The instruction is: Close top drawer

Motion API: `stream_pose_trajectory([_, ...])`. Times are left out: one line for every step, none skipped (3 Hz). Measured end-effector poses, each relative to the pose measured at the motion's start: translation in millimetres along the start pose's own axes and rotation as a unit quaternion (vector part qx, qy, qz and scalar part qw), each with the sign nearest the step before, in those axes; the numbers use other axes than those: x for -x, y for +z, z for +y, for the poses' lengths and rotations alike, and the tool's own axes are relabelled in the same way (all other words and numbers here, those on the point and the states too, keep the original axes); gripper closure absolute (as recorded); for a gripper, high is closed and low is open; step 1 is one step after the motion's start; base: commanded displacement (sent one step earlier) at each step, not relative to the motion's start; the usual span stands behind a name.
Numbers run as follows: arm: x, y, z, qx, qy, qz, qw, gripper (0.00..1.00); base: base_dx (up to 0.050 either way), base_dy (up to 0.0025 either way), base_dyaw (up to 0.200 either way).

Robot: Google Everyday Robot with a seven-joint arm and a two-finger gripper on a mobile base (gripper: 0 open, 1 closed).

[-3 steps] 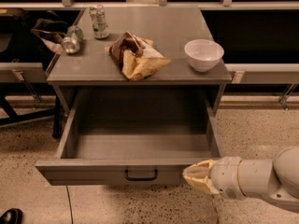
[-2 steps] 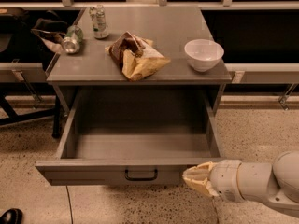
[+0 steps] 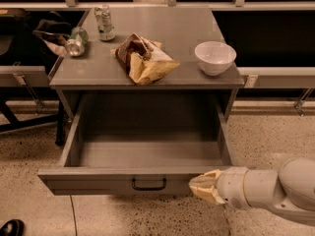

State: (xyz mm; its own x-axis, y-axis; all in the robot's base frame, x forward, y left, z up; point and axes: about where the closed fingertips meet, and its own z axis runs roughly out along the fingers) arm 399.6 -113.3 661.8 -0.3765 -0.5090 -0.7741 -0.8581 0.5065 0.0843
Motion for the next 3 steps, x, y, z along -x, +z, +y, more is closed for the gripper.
stream_pose_trajectory([11,13,-9,0.003,-0.002,-0.005,1.0000,1.00,0.000,0.00000,0.000])
stream_pose_trajectory([43,39,-32,0.000,-0.011,-0.016,0.9998,1.00,0.000,0.00000,0.000])
stream_pose_trajectory([43,39,-32,0.000,-0.011,-0.016,0.9998,1.00,0.049,0.00000,0.000])
